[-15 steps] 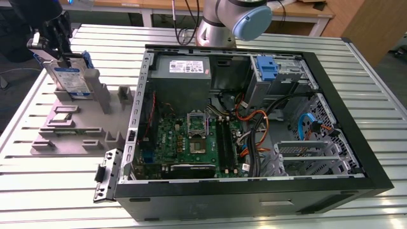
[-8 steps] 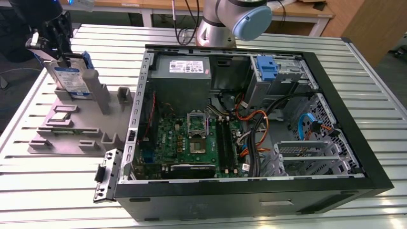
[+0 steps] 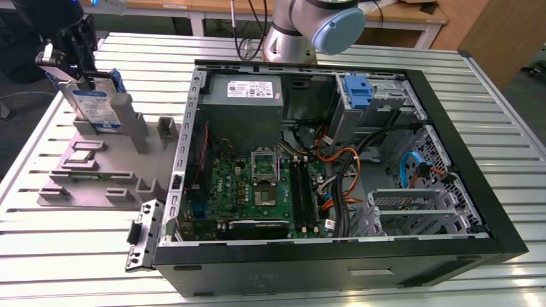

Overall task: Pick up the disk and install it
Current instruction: 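Pick up the disk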

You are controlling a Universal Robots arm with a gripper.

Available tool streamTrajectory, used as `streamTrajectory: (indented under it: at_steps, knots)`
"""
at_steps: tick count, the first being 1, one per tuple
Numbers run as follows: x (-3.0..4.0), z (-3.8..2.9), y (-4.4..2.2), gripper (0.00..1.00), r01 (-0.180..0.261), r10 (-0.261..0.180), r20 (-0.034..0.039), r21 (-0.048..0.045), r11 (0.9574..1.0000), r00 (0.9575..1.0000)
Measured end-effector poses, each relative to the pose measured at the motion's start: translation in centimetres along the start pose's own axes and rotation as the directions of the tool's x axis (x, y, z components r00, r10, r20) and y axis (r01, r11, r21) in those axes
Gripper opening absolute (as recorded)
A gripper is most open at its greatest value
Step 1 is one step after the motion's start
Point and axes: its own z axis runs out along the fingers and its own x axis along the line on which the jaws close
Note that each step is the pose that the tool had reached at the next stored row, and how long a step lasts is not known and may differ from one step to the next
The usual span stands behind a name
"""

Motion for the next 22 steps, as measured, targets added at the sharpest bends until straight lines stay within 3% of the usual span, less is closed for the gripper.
streamTrajectory:
  at_steps: [12, 22]
  knots:
    - [0.00, 0.00, 0.00, 0.35, 0.041, -0.041, -0.0013, -0.0017, 0.9992, 0.9992]
    - [0.00, 0.00, 0.00, 0.35, 0.046, -0.046, -0.0016, -0.0020, 0.9989, 0.9989]
